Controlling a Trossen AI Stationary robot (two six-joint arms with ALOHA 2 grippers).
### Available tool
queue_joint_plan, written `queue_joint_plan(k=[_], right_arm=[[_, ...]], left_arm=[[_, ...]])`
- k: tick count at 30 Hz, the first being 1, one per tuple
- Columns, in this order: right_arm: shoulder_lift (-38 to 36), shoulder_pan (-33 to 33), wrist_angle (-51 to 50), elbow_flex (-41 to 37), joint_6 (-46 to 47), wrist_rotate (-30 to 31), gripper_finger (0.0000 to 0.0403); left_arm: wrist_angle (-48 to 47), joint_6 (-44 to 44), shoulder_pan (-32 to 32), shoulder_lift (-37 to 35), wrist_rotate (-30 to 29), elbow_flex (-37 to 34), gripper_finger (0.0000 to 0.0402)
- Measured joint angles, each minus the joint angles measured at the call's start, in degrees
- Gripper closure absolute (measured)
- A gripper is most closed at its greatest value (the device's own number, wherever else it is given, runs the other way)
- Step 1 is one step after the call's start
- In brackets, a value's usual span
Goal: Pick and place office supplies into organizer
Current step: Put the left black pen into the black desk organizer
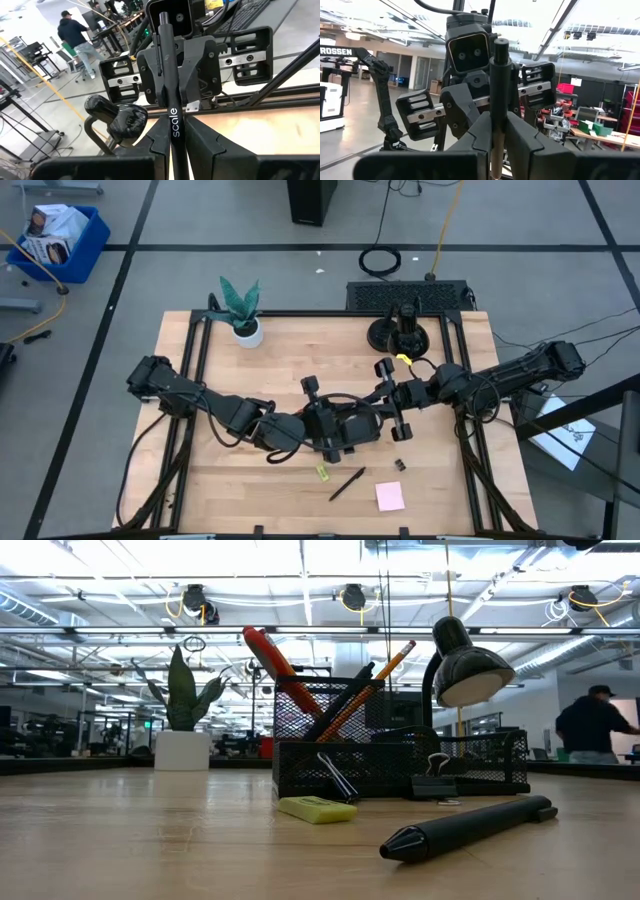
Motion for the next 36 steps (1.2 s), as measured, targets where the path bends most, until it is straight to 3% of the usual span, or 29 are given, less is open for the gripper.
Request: queue_joint_plan(k=[23,36], right_arm=[[0.0,0.0,-0.2,0.0,0.0,1.1,0.0378],[-0.1,0.0,0.7,0.0,0.1,1.0,0.0376]], left_arm=[[-1.2,-0.1,0.1,0.1,-1.9,0.0,0.0349],[-1.9,-1.6,0.8,0.1,-1.4,0.0,0.0207]])
